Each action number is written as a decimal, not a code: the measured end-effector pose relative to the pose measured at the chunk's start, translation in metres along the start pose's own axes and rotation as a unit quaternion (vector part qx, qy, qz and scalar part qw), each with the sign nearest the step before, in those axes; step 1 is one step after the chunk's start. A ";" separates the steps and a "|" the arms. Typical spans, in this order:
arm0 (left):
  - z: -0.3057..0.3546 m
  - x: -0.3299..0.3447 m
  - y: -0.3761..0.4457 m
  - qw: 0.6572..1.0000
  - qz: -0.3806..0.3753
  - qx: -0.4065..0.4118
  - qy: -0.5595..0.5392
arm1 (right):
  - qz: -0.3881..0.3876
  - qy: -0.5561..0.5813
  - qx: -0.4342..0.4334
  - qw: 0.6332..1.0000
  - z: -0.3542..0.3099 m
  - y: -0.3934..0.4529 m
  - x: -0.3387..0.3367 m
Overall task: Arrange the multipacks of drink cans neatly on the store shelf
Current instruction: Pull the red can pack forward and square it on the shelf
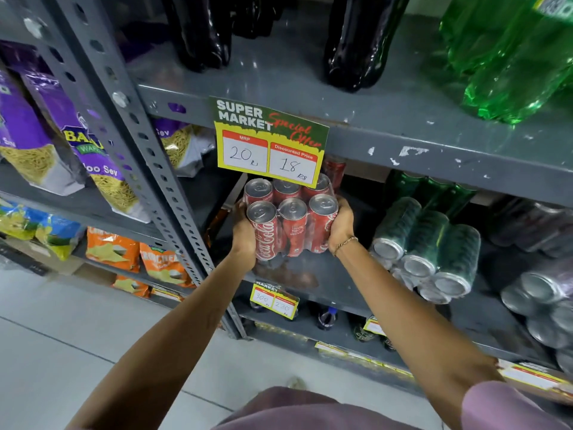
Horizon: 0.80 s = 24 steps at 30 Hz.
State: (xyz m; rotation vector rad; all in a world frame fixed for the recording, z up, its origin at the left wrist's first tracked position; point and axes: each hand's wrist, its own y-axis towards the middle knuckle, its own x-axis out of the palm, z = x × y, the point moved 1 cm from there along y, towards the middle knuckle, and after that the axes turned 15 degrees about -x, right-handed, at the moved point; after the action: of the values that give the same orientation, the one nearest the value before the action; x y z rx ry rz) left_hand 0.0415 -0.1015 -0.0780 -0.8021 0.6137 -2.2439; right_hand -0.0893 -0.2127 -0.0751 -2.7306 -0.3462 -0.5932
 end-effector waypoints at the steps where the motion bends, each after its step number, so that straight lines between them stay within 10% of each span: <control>1: 0.000 -0.002 0.005 1.000 0.003 0.002 0.015 | 0.000 -0.001 -0.007 1.000 0.002 0.003 -0.001; 16: -0.019 -0.011 -0.010 0.993 0.030 0.024 0.112 | 0.006 -0.046 -0.070 0.996 0.008 -0.001 -0.012; 24: -0.048 -0.036 -0.020 0.886 0.067 0.215 0.406 | -0.031 -0.082 -0.042 0.995 -0.008 -0.015 0.000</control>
State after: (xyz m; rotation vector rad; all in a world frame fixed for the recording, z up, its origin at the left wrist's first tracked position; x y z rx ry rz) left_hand 0.0212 -0.0522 -0.1127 0.4296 0.4715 -2.3984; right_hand -0.0971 -0.2018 -0.0645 -2.8665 -0.4578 -0.4094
